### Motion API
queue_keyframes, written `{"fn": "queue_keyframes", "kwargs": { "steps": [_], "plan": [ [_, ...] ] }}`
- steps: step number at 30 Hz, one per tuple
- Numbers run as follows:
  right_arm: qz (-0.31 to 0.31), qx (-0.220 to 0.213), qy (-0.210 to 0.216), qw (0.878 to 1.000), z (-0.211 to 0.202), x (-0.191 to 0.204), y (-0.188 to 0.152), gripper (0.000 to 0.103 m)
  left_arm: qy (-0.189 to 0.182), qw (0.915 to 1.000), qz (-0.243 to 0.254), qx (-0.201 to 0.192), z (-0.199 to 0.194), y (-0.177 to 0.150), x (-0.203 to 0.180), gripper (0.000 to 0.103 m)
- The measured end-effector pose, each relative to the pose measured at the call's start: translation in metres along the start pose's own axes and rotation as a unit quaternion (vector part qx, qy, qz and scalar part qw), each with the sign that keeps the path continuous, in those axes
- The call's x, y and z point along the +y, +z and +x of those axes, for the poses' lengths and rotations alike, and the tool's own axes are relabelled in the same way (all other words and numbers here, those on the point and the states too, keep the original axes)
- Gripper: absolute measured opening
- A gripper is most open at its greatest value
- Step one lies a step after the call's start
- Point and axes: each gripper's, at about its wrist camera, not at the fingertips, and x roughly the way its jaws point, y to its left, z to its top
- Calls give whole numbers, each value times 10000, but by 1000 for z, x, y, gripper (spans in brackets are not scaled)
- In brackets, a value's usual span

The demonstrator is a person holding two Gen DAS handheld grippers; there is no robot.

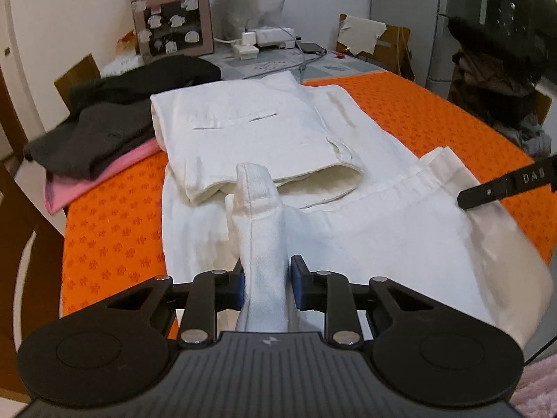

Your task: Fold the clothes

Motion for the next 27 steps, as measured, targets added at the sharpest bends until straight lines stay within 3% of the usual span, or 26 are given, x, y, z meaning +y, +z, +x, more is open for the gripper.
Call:
{"fn": "queue_keyframes", "kwargs": {
  "steps": [5, 7, 9, 14, 17, 20, 21, 23, 25, 27],
  "plan": [
    [-76, 32, -21, 10000, 1, 3, 2, 22, -165, 9983, -561, 75, 5, -3, 17, 29],
    [-144, 13, -13, 9999, -1, 6, 2, 16, -295, 9957, -874, 39, 0, -2, 25, 20],
    [-248, -46, 12, 9997, -5, 10, 2, 12, -396, 9927, -1136, -24, -8, 0, 32, 17],
    [-611, -235, 262, 9975, -20, 27, 5, 11, -420, 9883, -1449, -223, -52, 8, 40, 16],
    [-622, -134, 233, 9977, -12, 30, 10, 13, -375, 9881, -1493, 3, -44, 5, 44, 17],
    [-552, 111, 28, 9984, 9, 26, 8, 19, -242, 9892, -1392, 392, -6, -3, 45, 24],
    [-577, 150, -75, 9982, 13, 25, 7, 22, -196, 9881, -1441, 498, 5, -7, 46, 33],
    [-627, 144, -120, 9979, 11, 23, 7, 31, -155, 9866, -1554, 469, 2, -9, 51, 37],
    [-656, 113, -189, 9976, 2, 23, 7, 42, -115, 9853, -1658, 390, -5, -10, 57, 50],
    [-775, -63, -244, 9967, -13, 25, 5, 43, -67, 9844, -1732, 290, -16, -11, 62, 58]
  ]
}}
